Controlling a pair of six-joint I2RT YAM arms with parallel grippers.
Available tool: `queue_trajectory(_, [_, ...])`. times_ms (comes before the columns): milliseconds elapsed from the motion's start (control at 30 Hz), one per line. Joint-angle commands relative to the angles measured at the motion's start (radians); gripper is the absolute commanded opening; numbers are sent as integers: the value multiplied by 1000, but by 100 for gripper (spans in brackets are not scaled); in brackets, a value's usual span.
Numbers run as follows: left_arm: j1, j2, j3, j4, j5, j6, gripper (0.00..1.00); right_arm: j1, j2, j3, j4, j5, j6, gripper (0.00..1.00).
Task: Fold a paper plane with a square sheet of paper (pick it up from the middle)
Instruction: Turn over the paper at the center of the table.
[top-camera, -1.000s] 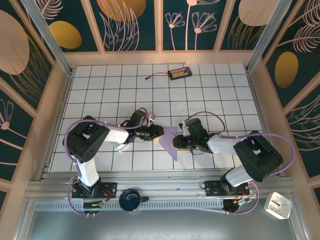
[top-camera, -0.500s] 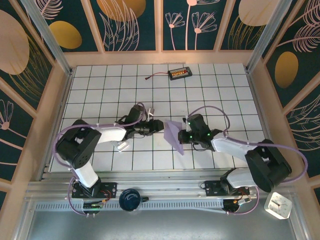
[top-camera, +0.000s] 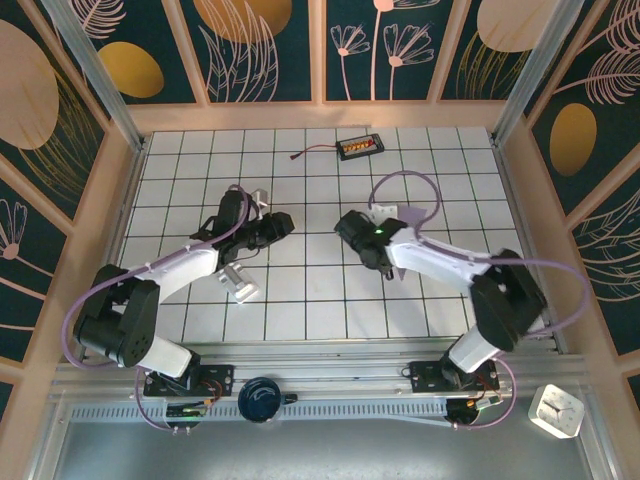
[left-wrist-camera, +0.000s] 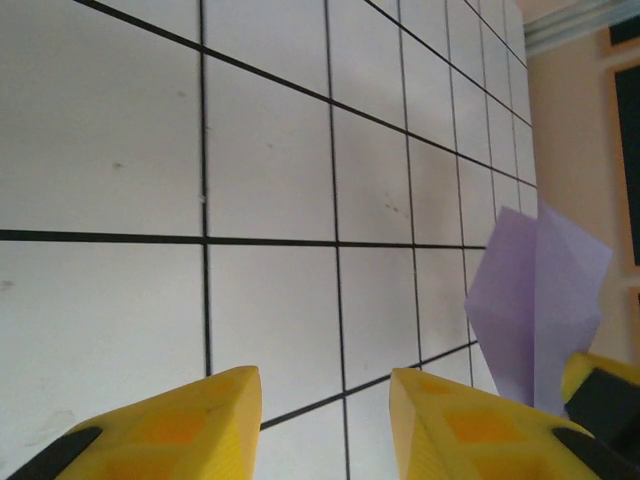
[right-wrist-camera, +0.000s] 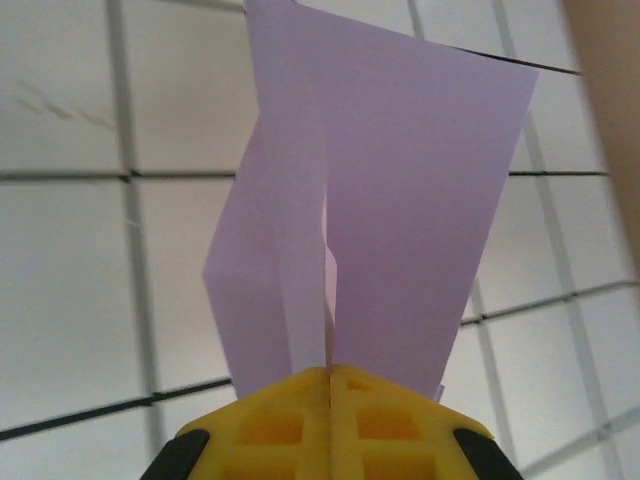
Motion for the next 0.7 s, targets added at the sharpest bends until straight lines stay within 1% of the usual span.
queue_trajectory(0, [34,-26,-35,-29,-23,20,39,76,139,51,-286,203,181,0])
queue_trajectory(67, [56,-21,-44,-21,-22,22,39,124,216,79,-317,203,223,0])
queue_trajectory(133, [75,-16,-49,-20,-19,26,39,175,287,114,-309,172,232,0])
queue_trajectory(233, [95,-12,-55,-15,-19,31,39,241,346,153,-226,97,184,0])
queue_trajectory(367, [110,-7,-54,-13,-22,38,39,288,396,188,-145,12,146,0])
queue_trajectory(533, [113,11,-46,-8,-3,39,40,309,426,222,-33,-77,89,11])
queue_trajectory(667, [112,8,-58,10,41,18,40,310,378,263,68,-167,34,21])
